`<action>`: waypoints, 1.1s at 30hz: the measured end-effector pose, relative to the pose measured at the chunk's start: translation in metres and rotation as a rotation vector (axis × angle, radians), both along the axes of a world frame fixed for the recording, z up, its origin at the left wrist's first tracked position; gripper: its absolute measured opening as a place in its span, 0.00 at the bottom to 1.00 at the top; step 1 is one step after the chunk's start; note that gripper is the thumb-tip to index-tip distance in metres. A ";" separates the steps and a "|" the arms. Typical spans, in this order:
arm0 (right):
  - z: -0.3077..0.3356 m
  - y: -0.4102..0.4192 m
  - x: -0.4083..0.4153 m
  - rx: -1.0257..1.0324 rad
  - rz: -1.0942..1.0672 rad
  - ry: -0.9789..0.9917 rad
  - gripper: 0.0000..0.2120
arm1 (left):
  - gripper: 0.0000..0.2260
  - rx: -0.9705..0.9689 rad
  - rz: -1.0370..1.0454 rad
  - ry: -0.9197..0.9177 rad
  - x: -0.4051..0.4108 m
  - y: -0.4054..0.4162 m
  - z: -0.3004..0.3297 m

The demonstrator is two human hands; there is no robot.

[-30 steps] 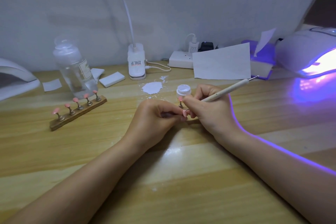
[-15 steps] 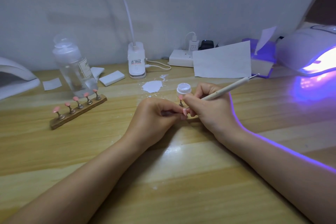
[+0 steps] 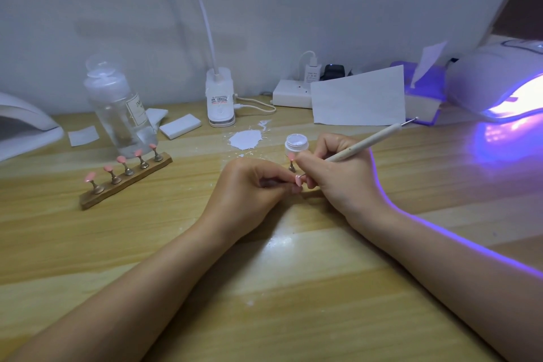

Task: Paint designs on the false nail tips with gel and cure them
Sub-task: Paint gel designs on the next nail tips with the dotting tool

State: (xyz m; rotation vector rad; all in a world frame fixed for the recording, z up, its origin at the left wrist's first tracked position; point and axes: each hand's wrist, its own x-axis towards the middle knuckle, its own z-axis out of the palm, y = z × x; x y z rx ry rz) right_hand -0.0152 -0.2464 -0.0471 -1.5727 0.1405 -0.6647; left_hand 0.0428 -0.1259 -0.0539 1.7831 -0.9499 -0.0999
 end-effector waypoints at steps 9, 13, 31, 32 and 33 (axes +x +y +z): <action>-0.001 -0.001 0.001 0.000 0.003 -0.007 0.19 | 0.08 0.001 0.002 -0.015 0.001 0.000 0.000; -0.002 -0.001 0.001 -0.007 -0.013 -0.001 0.20 | 0.08 -0.004 0.000 -0.028 0.000 0.000 0.000; 0.001 0.001 -0.001 0.010 0.014 0.010 0.20 | 0.07 0.004 -0.007 0.012 0.001 0.000 -0.001; 0.001 0.001 -0.001 0.011 0.014 0.011 0.20 | 0.07 0.004 -0.010 0.012 0.001 0.000 -0.001; 0.001 0.001 -0.001 0.009 0.012 0.012 0.20 | 0.07 0.005 -0.012 0.009 0.001 0.000 0.000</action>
